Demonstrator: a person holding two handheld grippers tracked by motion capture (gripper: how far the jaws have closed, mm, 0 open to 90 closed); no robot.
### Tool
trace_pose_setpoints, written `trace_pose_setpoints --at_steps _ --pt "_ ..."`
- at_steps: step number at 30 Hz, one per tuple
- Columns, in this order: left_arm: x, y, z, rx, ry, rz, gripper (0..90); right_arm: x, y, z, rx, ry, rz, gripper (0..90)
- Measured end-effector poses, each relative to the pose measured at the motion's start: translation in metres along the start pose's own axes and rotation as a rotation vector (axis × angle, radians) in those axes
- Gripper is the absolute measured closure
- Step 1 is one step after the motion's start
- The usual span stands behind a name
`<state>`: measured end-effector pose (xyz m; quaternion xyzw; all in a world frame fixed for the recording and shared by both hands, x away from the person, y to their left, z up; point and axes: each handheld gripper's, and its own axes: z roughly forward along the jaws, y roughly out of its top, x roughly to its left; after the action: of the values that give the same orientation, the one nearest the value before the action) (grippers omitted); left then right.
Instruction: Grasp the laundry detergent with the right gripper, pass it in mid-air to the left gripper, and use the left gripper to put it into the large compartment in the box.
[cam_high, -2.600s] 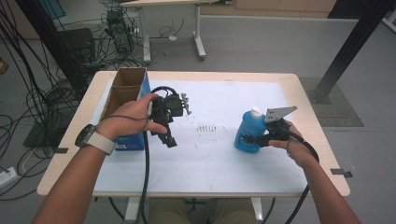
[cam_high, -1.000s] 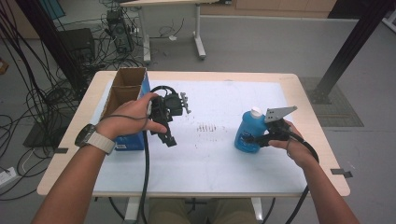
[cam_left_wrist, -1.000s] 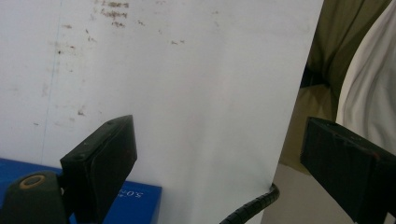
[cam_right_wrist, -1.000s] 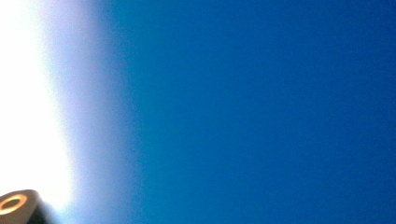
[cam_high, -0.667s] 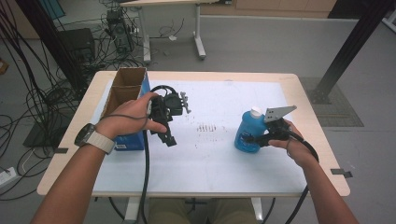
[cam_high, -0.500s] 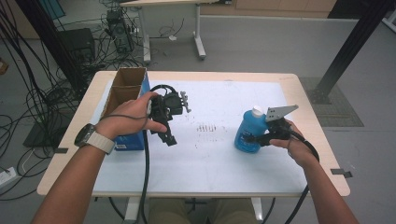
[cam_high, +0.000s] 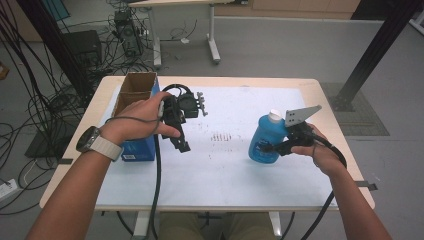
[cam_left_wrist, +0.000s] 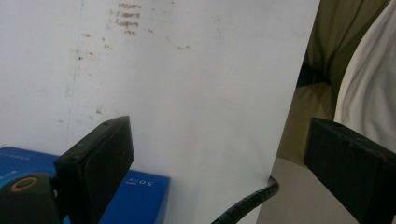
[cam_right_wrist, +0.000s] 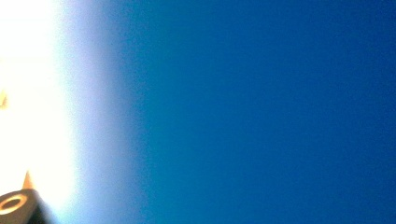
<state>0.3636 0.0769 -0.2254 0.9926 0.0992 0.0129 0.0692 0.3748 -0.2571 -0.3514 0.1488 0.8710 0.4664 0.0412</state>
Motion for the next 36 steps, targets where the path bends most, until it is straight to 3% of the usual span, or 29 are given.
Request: trace_pose_setpoints --at_steps 15,25,36 --pt "-0.002 0.016 -0.022 0.026 0.004 0.036 8.9 0.015 0.025 0.005 0.019 0.064 -0.045 43.3" --pt "-0.001 0.027 -0.032 0.046 0.008 0.058 8.9 0.019 0.043 0.014 0.030 0.112 -0.075 43.3" --pt "0.002 0.030 -0.043 0.076 0.019 0.068 8.9 0.023 0.056 0.023 0.053 0.134 -0.100 43.3"
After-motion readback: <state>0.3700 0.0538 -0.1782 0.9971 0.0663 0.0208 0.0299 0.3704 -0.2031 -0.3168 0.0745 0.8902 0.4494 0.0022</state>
